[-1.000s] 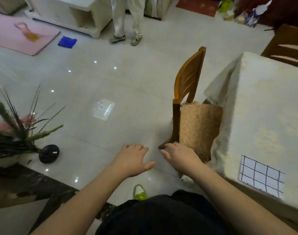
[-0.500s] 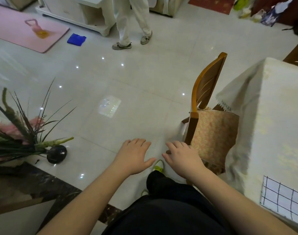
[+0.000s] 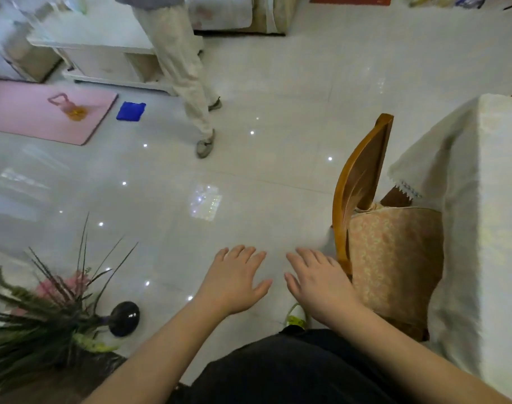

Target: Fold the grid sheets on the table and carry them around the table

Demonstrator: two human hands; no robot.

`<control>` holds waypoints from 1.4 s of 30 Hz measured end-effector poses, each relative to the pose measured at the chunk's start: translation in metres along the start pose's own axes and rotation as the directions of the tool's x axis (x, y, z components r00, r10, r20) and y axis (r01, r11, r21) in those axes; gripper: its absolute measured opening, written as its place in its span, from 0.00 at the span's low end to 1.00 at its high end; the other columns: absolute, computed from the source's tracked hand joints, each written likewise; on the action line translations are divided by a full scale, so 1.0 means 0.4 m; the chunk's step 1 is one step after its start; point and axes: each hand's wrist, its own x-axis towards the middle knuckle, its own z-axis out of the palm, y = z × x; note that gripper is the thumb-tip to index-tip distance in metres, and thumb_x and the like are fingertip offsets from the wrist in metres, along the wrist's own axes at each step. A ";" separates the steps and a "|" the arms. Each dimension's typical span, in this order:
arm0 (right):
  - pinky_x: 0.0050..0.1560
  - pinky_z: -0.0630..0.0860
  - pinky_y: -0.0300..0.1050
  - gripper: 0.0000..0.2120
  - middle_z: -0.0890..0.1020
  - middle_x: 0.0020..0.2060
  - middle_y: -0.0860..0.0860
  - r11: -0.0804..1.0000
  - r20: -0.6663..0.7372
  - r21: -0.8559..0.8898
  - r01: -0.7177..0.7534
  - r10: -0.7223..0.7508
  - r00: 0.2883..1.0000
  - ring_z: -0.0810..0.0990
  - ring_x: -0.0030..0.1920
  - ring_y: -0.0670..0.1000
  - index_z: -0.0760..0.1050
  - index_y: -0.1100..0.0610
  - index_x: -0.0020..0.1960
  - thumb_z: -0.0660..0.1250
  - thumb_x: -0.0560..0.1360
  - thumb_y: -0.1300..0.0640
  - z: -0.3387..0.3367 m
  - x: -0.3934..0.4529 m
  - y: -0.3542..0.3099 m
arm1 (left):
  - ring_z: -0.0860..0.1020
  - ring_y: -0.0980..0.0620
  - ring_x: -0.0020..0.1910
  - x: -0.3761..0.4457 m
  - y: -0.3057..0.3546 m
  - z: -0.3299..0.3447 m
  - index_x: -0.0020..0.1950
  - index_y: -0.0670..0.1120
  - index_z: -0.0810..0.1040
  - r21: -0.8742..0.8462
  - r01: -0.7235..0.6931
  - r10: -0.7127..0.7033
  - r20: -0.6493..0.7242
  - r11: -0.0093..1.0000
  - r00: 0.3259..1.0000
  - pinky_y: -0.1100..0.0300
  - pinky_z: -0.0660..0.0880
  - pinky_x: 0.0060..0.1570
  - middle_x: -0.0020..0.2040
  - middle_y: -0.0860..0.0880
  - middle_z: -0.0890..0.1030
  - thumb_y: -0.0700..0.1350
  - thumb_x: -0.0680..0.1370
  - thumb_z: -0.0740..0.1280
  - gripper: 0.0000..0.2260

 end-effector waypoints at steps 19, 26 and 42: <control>0.71 0.63 0.52 0.24 0.67 0.73 0.52 0.971 0.059 -0.018 -0.239 0.239 0.969 0.65 0.72 0.54 0.62 0.52 0.75 0.52 0.81 0.44 -0.105 0.308 0.001 | 0.66 0.54 0.72 0.340 -0.208 -0.144 0.76 0.54 0.61 -0.045 -0.261 0.259 -0.044 0.964 0.965 0.54 0.59 0.71 0.73 0.55 0.68 0.65 0.71 0.38 0.37; 0.72 0.62 0.52 0.23 0.66 0.73 0.52 0.924 0.057 -0.002 -0.381 0.381 0.923 0.65 0.73 0.53 0.63 0.52 0.74 0.50 0.82 0.44 -0.183 0.515 -0.078 | 0.65 0.52 0.72 0.474 -0.389 -0.199 0.77 0.52 0.60 -0.031 -0.344 0.343 -0.029 0.938 0.939 0.55 0.59 0.70 0.73 0.53 0.68 0.65 0.70 0.34 0.39; 0.72 0.61 0.53 0.23 0.69 0.72 0.53 0.844 -0.107 0.038 -0.535 0.535 0.838 0.64 0.74 0.54 0.70 0.52 0.71 0.53 0.81 0.44 -0.329 0.749 -0.004 | 0.64 0.52 0.73 0.818 -0.482 -0.443 0.76 0.52 0.62 0.026 -0.478 0.479 -0.062 0.878 0.876 0.53 0.59 0.70 0.74 0.53 0.66 0.62 0.81 0.50 0.26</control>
